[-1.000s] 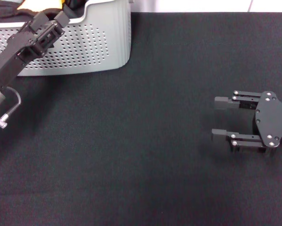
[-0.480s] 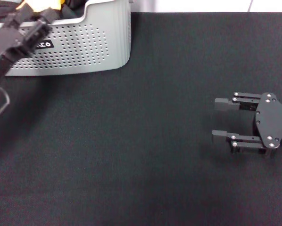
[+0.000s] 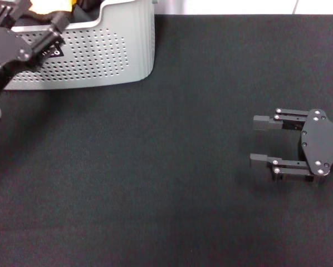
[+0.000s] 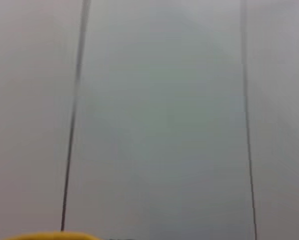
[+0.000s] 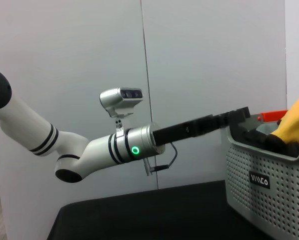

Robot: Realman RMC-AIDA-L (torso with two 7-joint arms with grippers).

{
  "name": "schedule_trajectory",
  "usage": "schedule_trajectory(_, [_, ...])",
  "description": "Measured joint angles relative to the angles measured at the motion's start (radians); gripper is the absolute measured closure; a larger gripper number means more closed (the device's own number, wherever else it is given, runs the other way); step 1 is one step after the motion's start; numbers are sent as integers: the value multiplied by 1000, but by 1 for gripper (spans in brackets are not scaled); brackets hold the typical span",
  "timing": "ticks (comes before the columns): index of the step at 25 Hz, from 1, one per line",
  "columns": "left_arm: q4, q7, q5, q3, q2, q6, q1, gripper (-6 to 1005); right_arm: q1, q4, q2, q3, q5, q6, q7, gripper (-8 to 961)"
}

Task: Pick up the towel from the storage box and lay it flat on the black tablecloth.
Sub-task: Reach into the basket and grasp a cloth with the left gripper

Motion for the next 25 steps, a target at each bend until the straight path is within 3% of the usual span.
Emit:
schedule_trajectory(7, [-66,274,-17,-6,-5,-19,-21,124,4,0,0,0,1,0,0,315])
schedule_trajectory(12, [-153,511,-113,-6,-5,-34,-47,124,7,-1,1,0,1,0,1,316])
schedule_trajectory(25, [-190,720,-149,-10,-6,-76,-61,124,7,10,2,0,1,0,1,319])
